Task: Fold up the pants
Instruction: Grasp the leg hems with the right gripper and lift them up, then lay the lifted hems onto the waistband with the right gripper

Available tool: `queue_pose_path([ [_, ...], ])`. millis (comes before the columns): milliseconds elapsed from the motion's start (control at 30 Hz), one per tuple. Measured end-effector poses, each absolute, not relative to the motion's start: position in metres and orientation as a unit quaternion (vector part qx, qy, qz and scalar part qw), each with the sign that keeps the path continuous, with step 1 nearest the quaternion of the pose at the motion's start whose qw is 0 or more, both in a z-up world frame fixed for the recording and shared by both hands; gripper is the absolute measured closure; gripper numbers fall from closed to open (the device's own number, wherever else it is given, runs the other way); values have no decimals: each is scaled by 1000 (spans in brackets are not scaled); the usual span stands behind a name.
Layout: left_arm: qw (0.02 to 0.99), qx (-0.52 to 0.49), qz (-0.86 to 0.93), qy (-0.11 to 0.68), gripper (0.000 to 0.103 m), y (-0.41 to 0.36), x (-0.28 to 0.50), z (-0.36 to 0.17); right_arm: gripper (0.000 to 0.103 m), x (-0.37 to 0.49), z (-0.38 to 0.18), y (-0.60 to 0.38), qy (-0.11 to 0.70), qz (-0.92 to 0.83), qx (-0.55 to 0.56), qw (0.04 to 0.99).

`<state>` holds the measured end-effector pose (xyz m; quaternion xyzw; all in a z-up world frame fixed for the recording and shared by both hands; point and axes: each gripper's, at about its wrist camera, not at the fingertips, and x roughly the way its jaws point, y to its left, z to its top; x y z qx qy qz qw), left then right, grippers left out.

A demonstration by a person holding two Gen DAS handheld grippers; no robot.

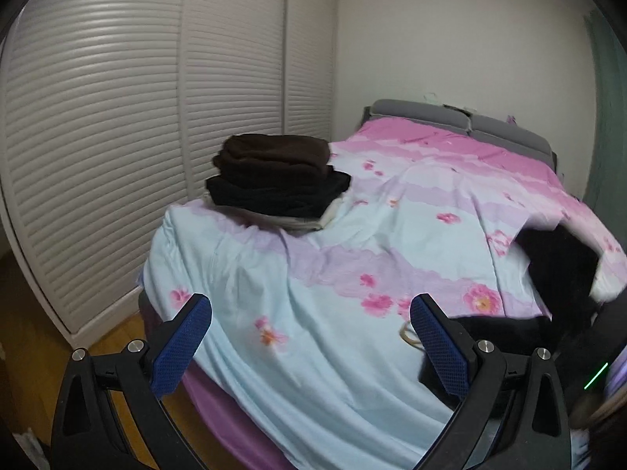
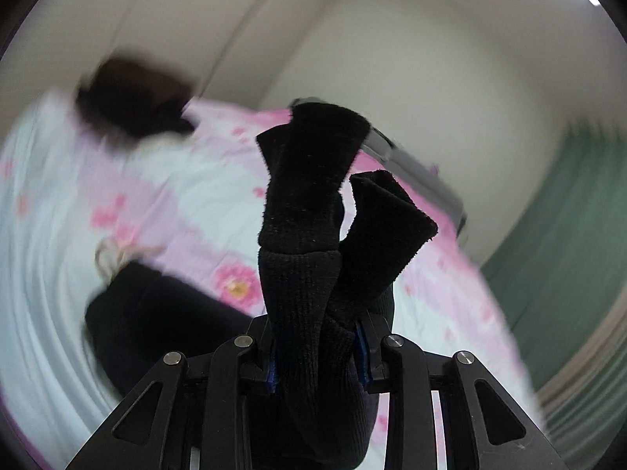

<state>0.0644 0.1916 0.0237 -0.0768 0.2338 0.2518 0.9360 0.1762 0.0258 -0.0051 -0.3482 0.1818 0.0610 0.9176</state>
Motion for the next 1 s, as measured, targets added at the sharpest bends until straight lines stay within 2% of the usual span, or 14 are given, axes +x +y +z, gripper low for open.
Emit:
queue_pose_path([
  [167,933,-70,267,230,0,211,59,21,73,160,-77,92,159,61,-509,844],
  [433,931,-74,258,247,0,217,62,9,72,147,-133,122,158,72,-594,786],
  [600,934,-63,245,253,0,206,65,10,70,132,-154,130,124,64,-633,761],
  [700,936,-62,243,248,0,203,62,15,62,129,-143,121,123,63,-616,776],
  [767,937,-62,242,245,0,203,62,19,53,129,-134,119,121,68,-606,784],
  [833,938,-62,242,241,0,202,61,23,35,123,-121,114,112,74,-595,793],
  [867,938,-61,242,240,0,201,61,24,29,118,-114,111,104,79,-589,797],
  [1000,940,-62,238,238,0,196,62,29,29,95,-88,101,89,103,-562,816],
])
